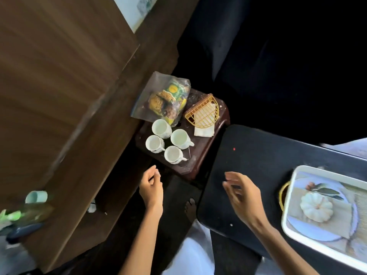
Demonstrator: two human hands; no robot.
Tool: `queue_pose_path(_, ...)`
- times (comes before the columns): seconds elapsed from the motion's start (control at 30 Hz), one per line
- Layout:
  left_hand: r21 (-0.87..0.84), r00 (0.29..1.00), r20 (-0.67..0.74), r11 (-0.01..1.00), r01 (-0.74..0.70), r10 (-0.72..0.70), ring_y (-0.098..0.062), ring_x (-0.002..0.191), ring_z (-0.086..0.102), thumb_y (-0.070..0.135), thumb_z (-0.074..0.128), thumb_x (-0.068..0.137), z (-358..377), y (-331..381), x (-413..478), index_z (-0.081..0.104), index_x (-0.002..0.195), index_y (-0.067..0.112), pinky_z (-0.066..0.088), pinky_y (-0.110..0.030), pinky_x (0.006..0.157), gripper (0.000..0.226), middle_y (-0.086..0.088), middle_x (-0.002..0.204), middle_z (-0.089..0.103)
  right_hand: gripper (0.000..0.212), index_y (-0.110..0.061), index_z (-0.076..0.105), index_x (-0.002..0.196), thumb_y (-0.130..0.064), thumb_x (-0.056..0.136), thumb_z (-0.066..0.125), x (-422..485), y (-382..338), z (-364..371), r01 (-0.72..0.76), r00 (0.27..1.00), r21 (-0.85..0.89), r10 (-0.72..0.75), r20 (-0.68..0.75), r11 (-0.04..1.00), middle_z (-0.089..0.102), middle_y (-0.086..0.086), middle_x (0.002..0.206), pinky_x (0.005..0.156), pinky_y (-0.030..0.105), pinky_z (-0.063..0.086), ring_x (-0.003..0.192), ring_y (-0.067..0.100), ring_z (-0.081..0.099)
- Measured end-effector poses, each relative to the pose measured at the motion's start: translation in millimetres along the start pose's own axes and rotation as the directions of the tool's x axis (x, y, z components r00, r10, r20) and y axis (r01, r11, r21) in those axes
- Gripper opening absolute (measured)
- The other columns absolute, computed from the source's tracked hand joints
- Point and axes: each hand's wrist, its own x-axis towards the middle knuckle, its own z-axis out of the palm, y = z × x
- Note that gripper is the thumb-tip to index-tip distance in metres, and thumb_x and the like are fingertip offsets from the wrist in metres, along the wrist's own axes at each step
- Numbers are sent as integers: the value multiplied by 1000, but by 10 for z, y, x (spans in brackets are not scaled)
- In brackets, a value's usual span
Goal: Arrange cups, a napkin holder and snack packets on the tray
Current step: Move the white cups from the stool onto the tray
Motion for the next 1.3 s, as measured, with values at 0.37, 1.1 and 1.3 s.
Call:
queue_pose_path(0.37, 113, 966, 241, 986, -120, 90, -27, 108, 70, 4, 55, 98, -14, 61, 808, 72, 114, 6, 56, -37, 95, 23, -11, 115, 75, 20, -13, 67, 112, -13, 93, 63, 884, -567, 1205, -36, 999, -152, 34, -19, 988, 68, 4, 109, 78, 25, 60, 94, 14, 69)
queue_pose_path(1.1, 162, 922, 388, 984, -77, 8, -27, 95, 74, 9, 59, 97, 152, -177, 398, 71, 113, 13, 61, -51, 87, 20, -10, 99, 76, 4, -15, 71, 89, -14, 85, 73, 540, -178, 1133, -111, 992, -316, 126, 29, 942, 77, 2, 87, 69, 33, 56, 82, 20, 71)
queue_pose_path(1.3, 263, 813, 581, 935, -239, 45, -13, 83, 76, 13, 67, 92, 521, -352, -567, 78, 105, 21, 63, -40, 79, 19, 3, 91, 80, 11, -21, 72, 89, -10, 87, 70, -238, 293, 144, -214, 977, -287, 199, -82, 934, 77, -7, 87, 74, 33, 58, 84, 11, 72)
